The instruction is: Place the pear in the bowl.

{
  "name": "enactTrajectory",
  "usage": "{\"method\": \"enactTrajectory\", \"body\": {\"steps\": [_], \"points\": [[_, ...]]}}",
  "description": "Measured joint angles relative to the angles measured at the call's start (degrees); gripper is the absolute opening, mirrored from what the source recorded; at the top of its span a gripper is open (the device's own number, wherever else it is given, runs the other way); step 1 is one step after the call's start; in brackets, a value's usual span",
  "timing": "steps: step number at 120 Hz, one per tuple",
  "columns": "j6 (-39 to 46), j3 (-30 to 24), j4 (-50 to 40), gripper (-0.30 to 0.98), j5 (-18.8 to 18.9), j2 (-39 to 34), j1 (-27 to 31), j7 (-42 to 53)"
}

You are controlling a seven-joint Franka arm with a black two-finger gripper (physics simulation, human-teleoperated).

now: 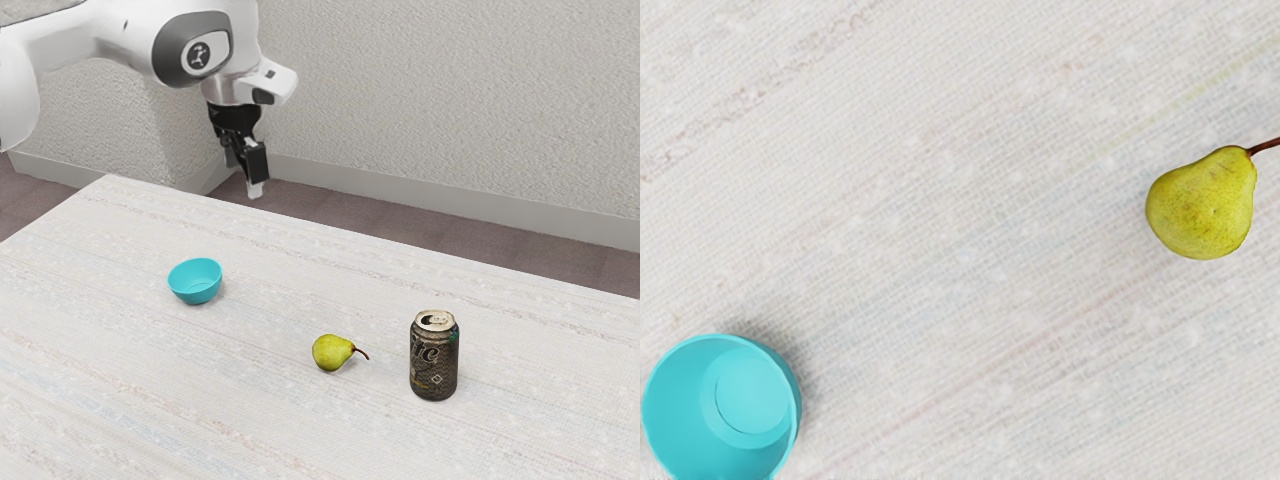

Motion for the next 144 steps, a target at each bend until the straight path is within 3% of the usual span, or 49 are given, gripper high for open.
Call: {"method": "enactTrajectory", "body": {"steps": [25, 37, 79, 112, 144], "points": [[-0.2, -0.4, -0.4, 0.69, 0.4, 3.9, -2.5, 2.8], [-0.1, -0.4, -1.7, 0.69, 0.3, 5.3, -7.4, 3.8], [3.6, 1.3, -9.4, 0.69, -8.3, 10.2, -7.8, 6.2], [12.7, 1.9, -7.9, 0.69, -9.0, 20.1, -7.7, 8.6], [26.5, 2.0, -16.0, 0.69, -11.0, 17.1, -7.9, 10.8]]}}
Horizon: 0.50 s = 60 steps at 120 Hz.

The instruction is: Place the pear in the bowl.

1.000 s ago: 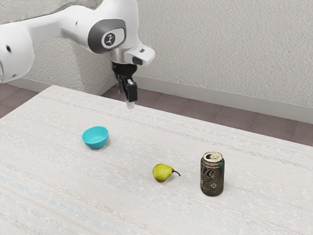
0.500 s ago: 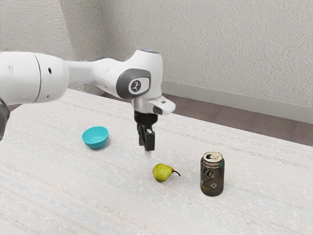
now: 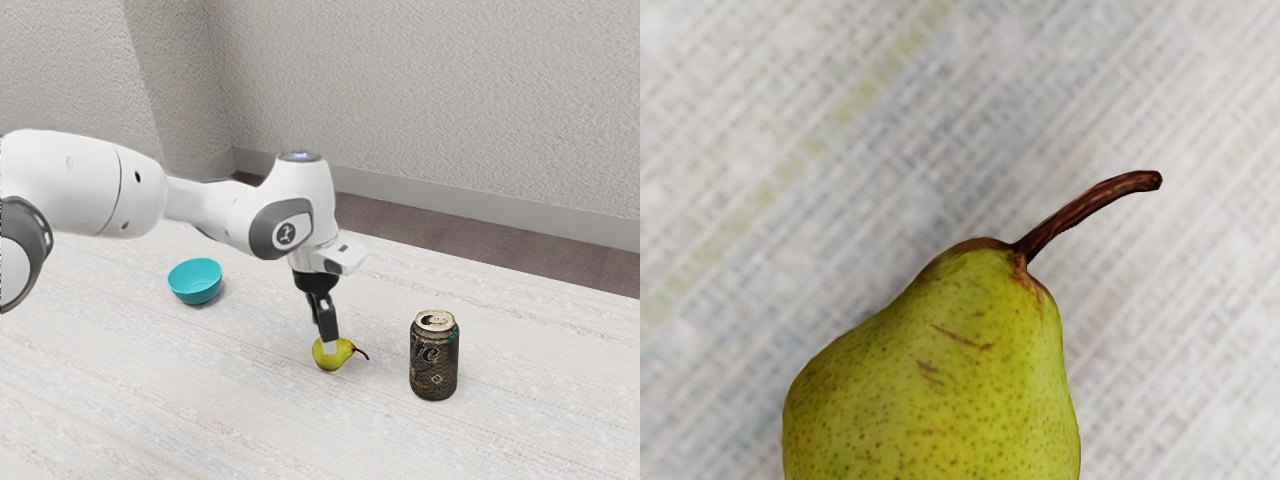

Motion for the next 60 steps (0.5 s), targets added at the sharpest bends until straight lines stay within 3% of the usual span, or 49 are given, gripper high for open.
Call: {"method": "enactTrajectory", "body": {"steps": [33, 60], "points": [[9.1, 0.2, 0.1, 0.68, -0.4, 4.7, 0.2, 1.5], [11.3, 0.2, -0.1, 0.52, -0.8, 5.0, 0.4, 2.2]]}}
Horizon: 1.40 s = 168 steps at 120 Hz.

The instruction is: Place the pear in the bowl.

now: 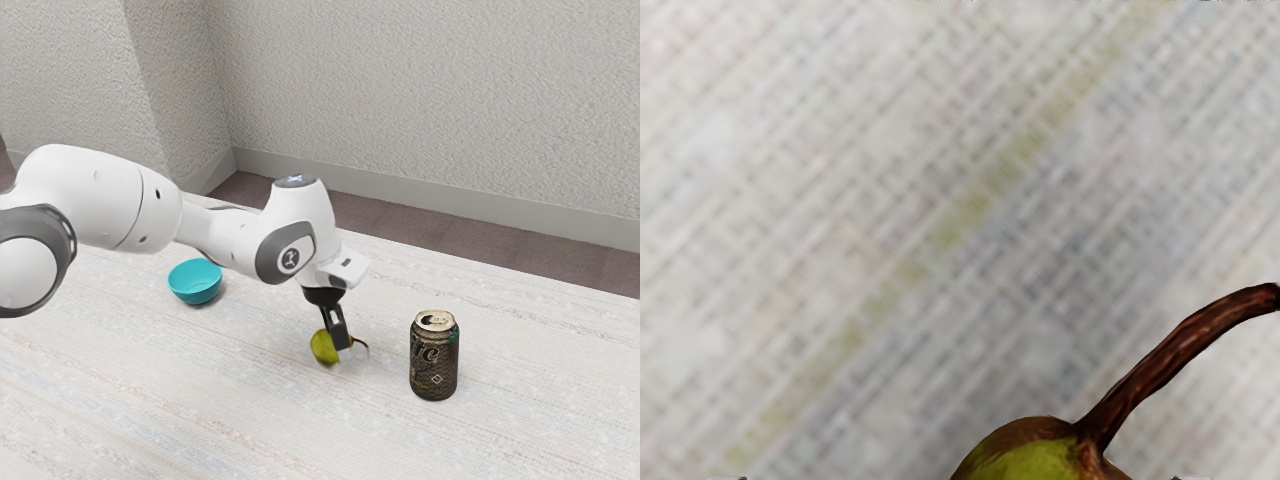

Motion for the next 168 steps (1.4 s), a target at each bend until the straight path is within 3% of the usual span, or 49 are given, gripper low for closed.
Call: {"method": "enactTrajectory", "body": {"steps": [65, 97, 139, 168], "points": [[-5.5, 0.0, -0.4, 0.39, 0.0, -1.9, 0.4, 0.4], [-9.1, 0.5, -1.3, 0.36, 0.2, -7.3, 1.9, 0.2], [-11.5, 5.3, -0.3, 0.34, 0.6, -8.0, 6.3, 0.1], [-11.8, 9.6, 5.3, 0.33, 0.6, -6.4, 8.6, 0.1]]}}
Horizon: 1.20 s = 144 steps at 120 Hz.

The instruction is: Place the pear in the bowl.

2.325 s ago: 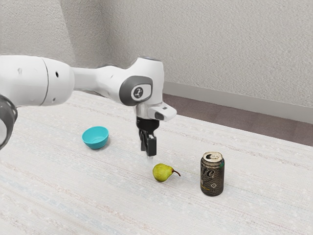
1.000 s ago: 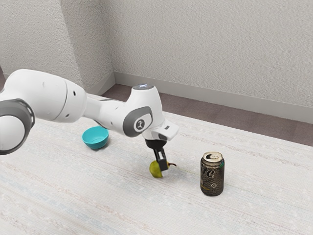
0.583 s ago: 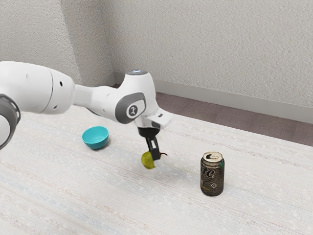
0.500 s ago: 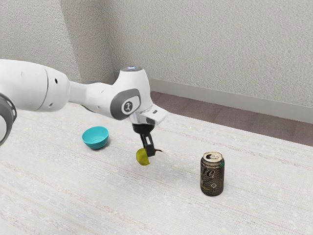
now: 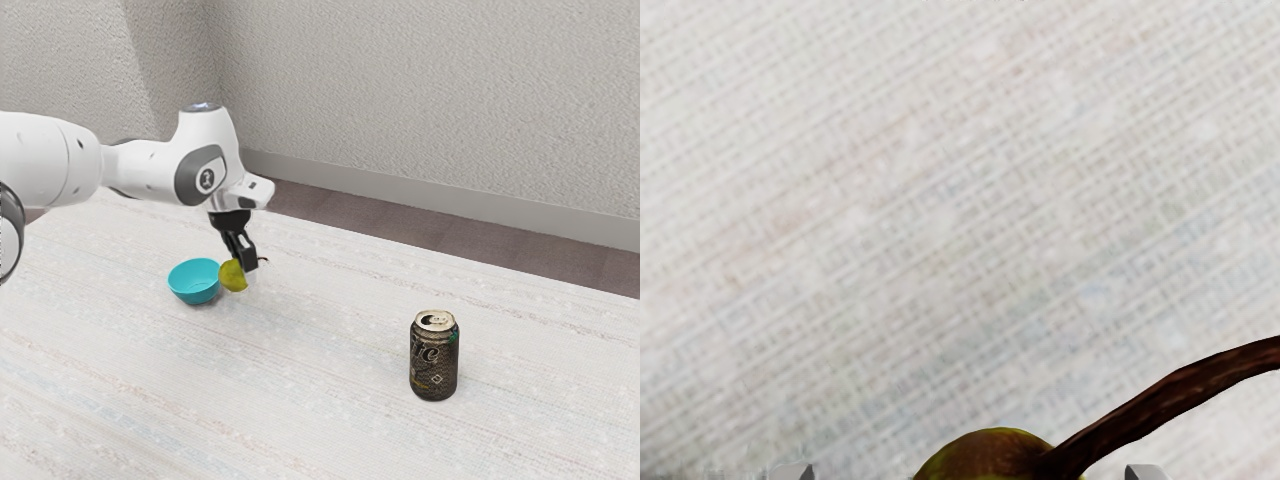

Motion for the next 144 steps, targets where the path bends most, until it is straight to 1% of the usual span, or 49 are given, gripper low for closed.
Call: {"method": "enactTrajectory", "body": {"steps": [13, 35, 53, 65, 93, 105, 111, 128, 144], "points": [[-0.1, 1.4, 2.8, 0.33, -0.1, 1.8, 1.6, 0.0], [-0.1, 3.5, 4.3, 0.32, -0.9, 3.1, 5.4, 0.0], [-0.1, 3.8, 9.5, 0.33, -1.1, 8.4, 6.7, 0.0], [-0.1, 3.8, 11.3, 0.33, -1.1, 10.4, 6.7, 0.1], [-0.2, 3.7, 12.0, 0.55, -1.4, 10.8, 6.7, 0.4], [-0.9, 3.3, 11.3, 0.6, -1.4, 8.1, 6.4, 0.5], [-2.0, 2.1, 11.1, 0.62, -1.2, 5.7, 6.2, 0.6], [-6.1, -1.7, 8.0, 0.65, -0.9, -3.4, 3.5, 0.7], [-11.2, -3.8, 7.0, 0.67, -0.9, -11.4, 0.7, 0.8]]}}
